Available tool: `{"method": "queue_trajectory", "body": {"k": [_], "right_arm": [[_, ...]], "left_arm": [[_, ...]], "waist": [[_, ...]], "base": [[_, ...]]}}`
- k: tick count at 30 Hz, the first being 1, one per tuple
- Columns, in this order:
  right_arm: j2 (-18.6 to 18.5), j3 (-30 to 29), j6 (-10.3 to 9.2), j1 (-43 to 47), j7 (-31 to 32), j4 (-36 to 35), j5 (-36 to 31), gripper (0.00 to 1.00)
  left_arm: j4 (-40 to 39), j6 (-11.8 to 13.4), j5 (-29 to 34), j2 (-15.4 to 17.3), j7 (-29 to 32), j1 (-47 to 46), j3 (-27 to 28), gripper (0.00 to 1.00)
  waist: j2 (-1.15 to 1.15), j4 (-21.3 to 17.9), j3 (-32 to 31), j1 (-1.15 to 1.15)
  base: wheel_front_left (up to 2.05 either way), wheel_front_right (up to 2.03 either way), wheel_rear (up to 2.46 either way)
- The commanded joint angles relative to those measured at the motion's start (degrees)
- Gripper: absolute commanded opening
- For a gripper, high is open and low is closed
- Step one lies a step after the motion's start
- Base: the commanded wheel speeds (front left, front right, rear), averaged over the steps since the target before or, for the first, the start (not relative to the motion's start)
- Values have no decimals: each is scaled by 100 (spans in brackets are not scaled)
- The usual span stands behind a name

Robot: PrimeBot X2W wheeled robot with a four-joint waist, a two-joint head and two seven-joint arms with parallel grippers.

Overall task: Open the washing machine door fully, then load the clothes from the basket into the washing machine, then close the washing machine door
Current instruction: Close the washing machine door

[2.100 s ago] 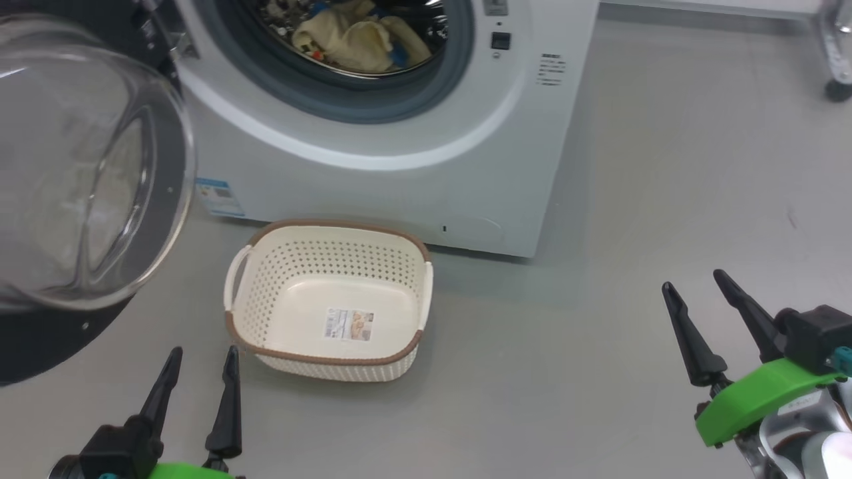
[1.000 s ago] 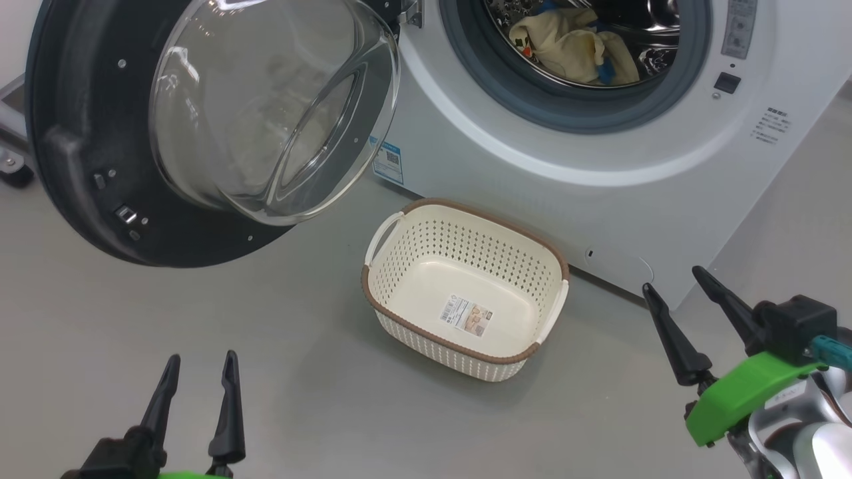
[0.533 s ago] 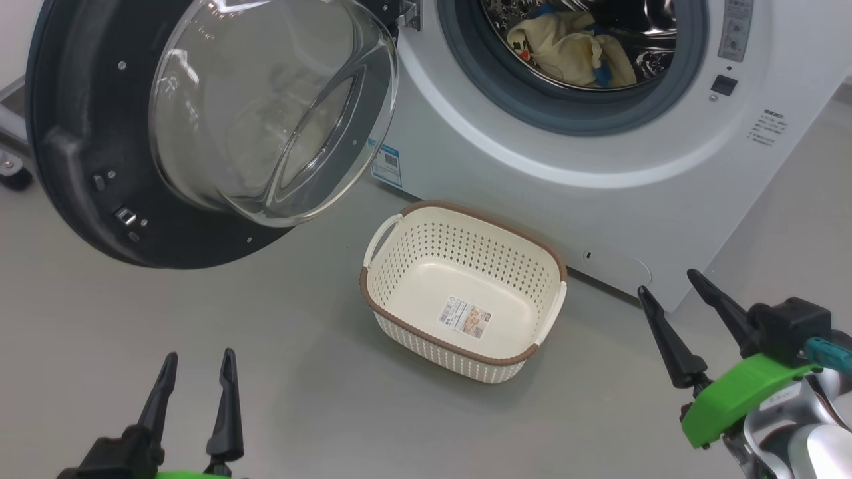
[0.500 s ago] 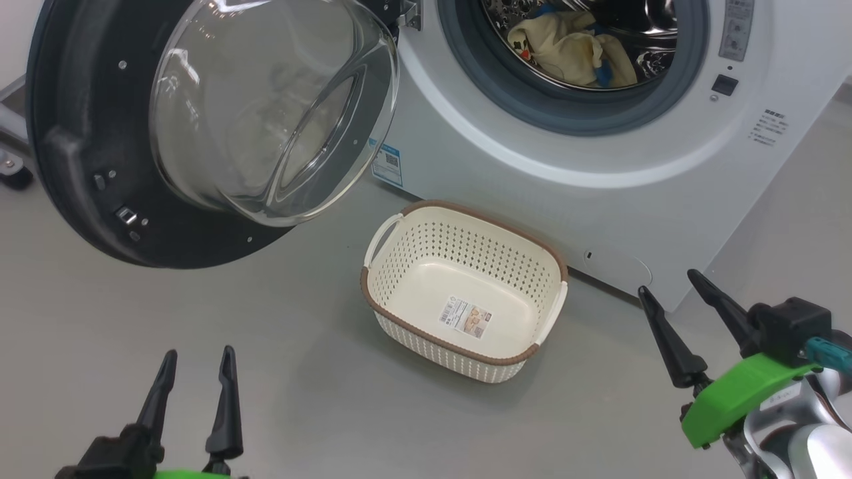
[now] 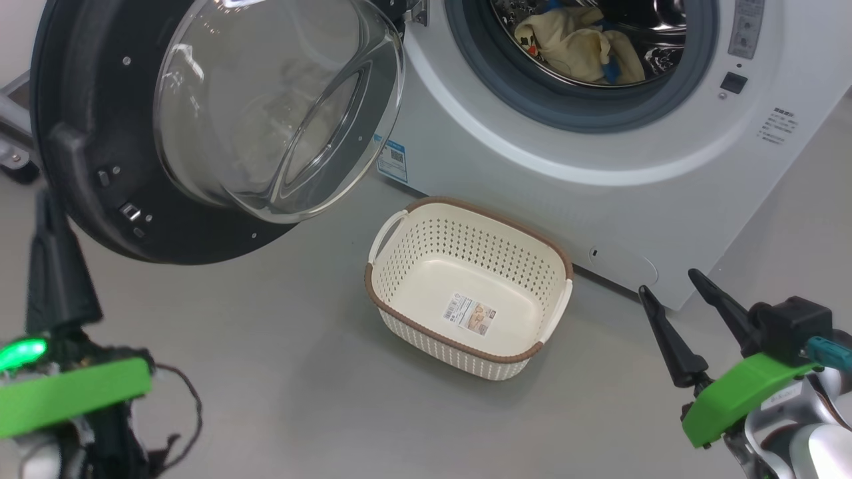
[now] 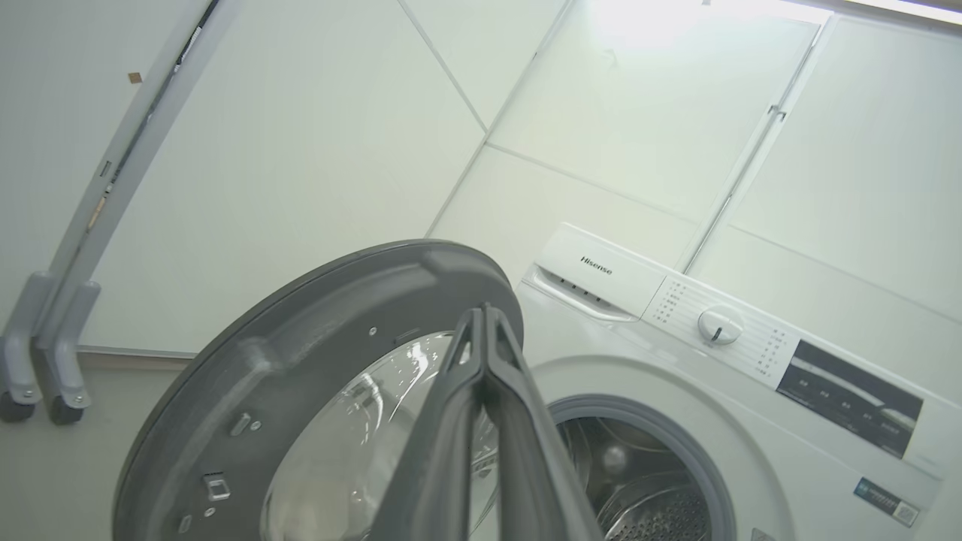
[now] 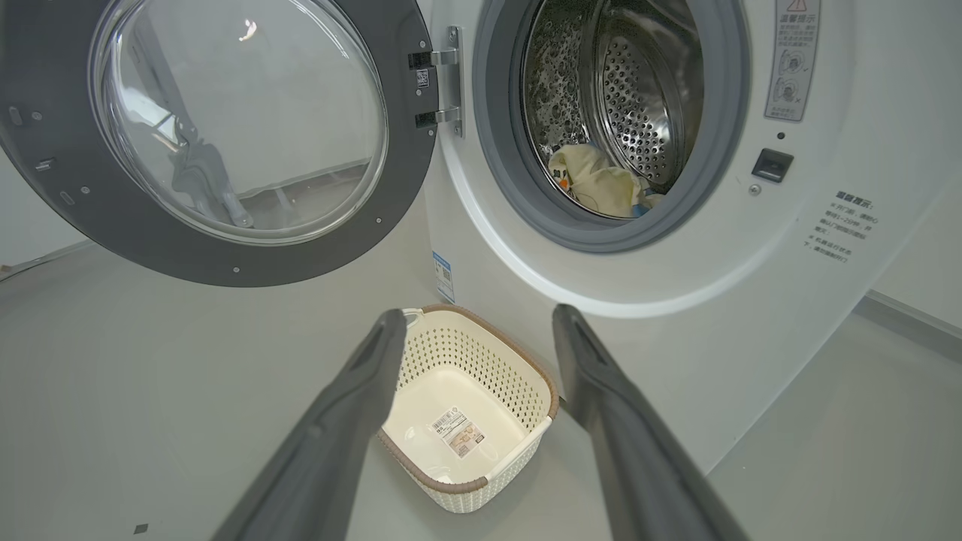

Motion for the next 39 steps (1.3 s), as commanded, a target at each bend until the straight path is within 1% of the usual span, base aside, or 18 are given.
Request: {"method": "queue_trajectory", "body": {"k": [1, 2, 4, 7, 8, 10, 11, 12, 16, 20, 24, 27, 31, 34, 36, 39], "right_arm": [[-130, 57, -1, -143, 30, -243, -4, 100], [-137, 50, -1, -141, 37, -252, -4, 100], [-147, 31, -1, -132, 48, -275, -5, 100], [-143, 8, -1, -102, 65, -319, -10, 100], [-141, 12, -1, -102, 74, -337, -12, 100], [-145, 11, -1, -108, 91, -365, -18, 100], [-145, 11, -1, -108, 91, -365, -18, 100], [-147, 3, -1, -109, 96, -373, -16, 100], [-168, 0, -1, -117, 135, -399, -13, 100], [-201, 43, -1, -172, 156, -419, 5, 100], [-236, 50, -1, -191, 171, -416, 20, 100], [-265, 31, -1, -194, 193, -426, 28, 100], [-300, 59, -1, -235, 214, -462, 54, 100], [-326, 46, -1, -242, 232, -476, 61, 100], [-340, 29, -1, -229, 247, -489, 64, 100], [-369, -6, -1, -196, 283, -510, 63, 100]], "left_arm": [[-346, -326, -699, 74, 21, -633, 505, 0], [-333, -434, -940, 166, 103, -831, 645, 0], [-239, -632, -1700, 194, 287, -1330, 926, 0], [270, -693, -2550, 449, 692, -2097, 1338, 0], [471, -679, -2826, 514, 824, -2342, 1460, 0], [956, -608, -3176, 728, 1081, -2775, 1654, 0], [956, -608, -3176, 728, 1081, -2775, 1654, 0], [1219, -571, -3324, 816, 1183, -2985, 1736, 0], [2306, -357, -3979, 1041, 1651, -3706, 1987, 0], [3326, -133, -4613, 1215, 2107, -4224, 2294, 0], [4105, 26, -5018, 1436, 2565, -4472, 2489, 0], [4560, 129, -5152, 1575, 2766, -4570, 2568, 0], [5143, 263, -5037, 1796, 2659, -4547, 2650, 0], [5526, 296, -4997, 1884, 2524, -4469, 2765, 0], [5737, 279, -4992, 1910, 2508, -4371, 2814, 0], [5990, 210, -5045, 1849, 2556, -4220, 2872, 0]], "waist": [[0, -4, 7, 0], [0, -7, 10, 0], [0, -12, 24, 0], [0, -33, 49, 0], [0, -64, 69, 0], [0, -135, 118, 0], [0, -135, 118, 0], [0, -168, 137, 0], [0, -329, 232, 0], [0, -538, 328, 0], [0, -735, 397, 0], [0, -828, 453, 0], [0, -952, 523, 0], [0, -1015, 564, 0], [0, -1040, 583, 0], [0, -1037, 605, 0]], "base": [[0, 0, 0], [0, 0, 0], [0, 0, 0], [0, 0, 0], [0, 0, 0], [0, 0, 0], [0, 0, 0], [0, 0, 0], [0, 0, 0], [0, 0, 0], [0, 0, 0], [0, 0, 0], [0, 0, 0], [0, 0, 0], [0, 0, 0], [0, 0, 0]]}}
